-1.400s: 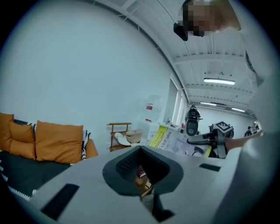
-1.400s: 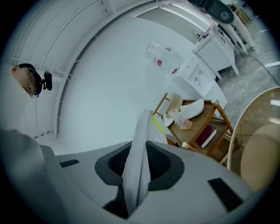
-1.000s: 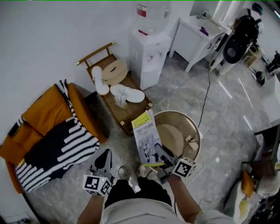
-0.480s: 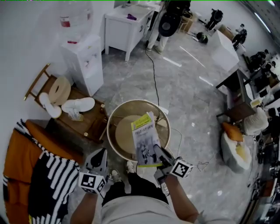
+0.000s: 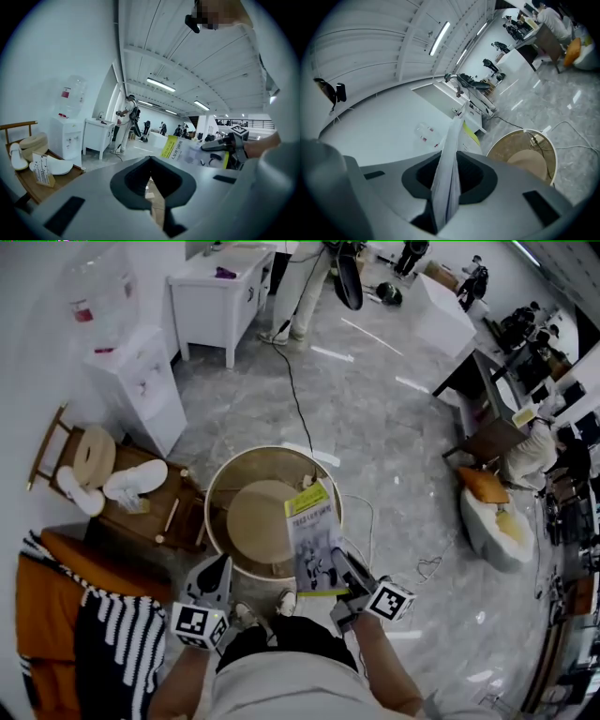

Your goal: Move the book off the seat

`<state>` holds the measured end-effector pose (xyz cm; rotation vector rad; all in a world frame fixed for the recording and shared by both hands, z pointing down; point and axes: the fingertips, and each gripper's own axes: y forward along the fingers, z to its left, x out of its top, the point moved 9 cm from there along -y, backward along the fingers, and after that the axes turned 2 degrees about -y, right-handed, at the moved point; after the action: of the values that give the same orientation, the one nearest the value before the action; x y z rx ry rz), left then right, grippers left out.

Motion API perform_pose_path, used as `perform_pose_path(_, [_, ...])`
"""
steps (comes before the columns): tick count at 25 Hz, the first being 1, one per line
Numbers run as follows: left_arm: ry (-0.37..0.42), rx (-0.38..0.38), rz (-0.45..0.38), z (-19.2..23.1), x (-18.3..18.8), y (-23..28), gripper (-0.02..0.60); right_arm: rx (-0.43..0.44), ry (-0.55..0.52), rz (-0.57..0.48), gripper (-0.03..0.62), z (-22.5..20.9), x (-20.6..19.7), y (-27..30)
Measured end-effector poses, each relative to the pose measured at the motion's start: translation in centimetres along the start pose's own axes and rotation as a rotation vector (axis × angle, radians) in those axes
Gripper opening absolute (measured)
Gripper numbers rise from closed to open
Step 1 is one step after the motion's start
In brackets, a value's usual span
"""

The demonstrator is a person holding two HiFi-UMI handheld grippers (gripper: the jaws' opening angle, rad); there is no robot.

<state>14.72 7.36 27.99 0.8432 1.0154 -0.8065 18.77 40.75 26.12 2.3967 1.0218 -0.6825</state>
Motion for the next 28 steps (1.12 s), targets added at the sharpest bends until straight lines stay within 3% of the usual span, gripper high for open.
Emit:
perform_pose_path(11, [0.052,0.042,0.002,-2.9,2.0,5.1,0.017,0.058,0.064,0.048,0.092,-4.7,1.9,2.4])
perform_pose_path(22, [0.022,0.14,0.036,-1.9,-2.2,9.4,0.017,0.048,0.098,0.118,0.092,-13.4,0.0,8.8])
perform_pose_path(28, [-0.047,0.17,0.024,-0.2,-5.1,11.8,0.017,0.049,0.095,0.184,0.092,-17.7,-3.0,14.1])
